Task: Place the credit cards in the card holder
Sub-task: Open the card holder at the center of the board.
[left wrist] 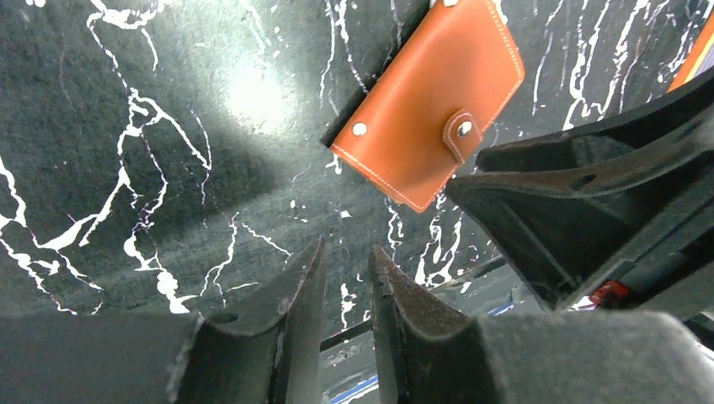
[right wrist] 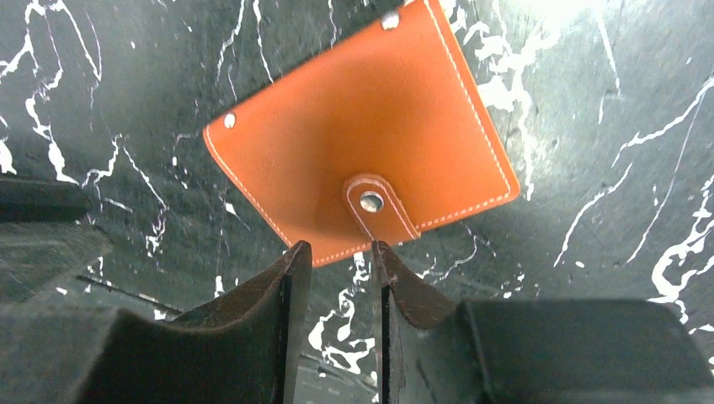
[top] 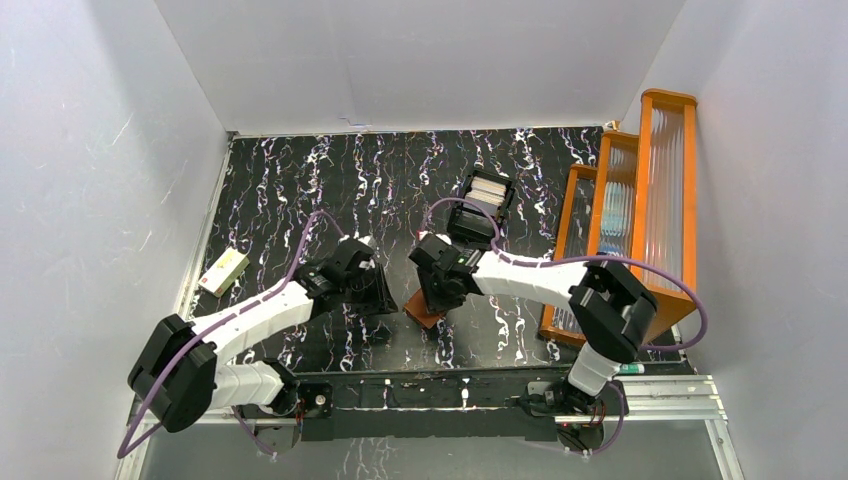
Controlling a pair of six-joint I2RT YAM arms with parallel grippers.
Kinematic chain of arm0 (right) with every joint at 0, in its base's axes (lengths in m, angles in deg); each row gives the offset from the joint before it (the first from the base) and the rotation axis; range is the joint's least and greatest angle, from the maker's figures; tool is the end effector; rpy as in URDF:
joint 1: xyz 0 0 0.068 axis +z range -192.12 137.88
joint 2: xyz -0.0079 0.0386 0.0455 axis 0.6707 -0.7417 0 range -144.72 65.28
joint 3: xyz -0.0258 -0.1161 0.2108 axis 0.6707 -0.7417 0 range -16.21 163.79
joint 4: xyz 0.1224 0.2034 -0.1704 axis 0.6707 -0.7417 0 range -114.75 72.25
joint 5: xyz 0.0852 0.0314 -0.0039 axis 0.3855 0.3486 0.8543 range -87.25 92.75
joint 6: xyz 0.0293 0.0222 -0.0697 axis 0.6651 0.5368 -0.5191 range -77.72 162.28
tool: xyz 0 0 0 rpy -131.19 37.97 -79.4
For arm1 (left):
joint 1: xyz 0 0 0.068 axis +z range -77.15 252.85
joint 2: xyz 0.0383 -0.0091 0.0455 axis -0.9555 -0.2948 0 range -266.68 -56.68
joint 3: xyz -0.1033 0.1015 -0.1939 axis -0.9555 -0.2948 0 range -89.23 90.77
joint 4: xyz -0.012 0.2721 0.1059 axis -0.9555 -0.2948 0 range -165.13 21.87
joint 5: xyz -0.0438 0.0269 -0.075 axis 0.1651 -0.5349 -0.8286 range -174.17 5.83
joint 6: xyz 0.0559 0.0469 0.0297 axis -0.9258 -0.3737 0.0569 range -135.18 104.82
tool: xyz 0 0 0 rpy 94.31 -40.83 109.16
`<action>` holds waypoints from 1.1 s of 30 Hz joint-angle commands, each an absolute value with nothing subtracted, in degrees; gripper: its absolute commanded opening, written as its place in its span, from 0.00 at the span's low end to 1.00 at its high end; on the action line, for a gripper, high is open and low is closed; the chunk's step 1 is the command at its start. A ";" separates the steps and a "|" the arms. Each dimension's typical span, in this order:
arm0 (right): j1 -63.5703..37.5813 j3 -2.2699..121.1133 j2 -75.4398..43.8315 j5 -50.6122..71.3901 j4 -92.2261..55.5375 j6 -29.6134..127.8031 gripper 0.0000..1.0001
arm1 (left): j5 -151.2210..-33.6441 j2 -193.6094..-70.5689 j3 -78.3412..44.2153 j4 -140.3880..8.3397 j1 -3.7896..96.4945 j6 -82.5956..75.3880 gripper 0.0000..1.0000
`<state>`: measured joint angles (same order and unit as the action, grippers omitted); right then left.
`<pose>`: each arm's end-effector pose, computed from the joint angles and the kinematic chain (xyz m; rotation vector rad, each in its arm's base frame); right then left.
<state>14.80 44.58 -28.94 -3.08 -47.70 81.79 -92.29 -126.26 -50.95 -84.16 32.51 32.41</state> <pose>0.2050 0.3023 0.1158 -0.3810 2.7048 0.3892 0.2247 -0.2034 0.1344 -0.0917 2.5752 -0.8302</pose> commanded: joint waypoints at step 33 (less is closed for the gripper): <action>17.19 50.31 -31.19 -15.85 -50.37 75.05 0.00 | -95.78 -126.25 -55.07 -81.40 32.91 34.89 0.28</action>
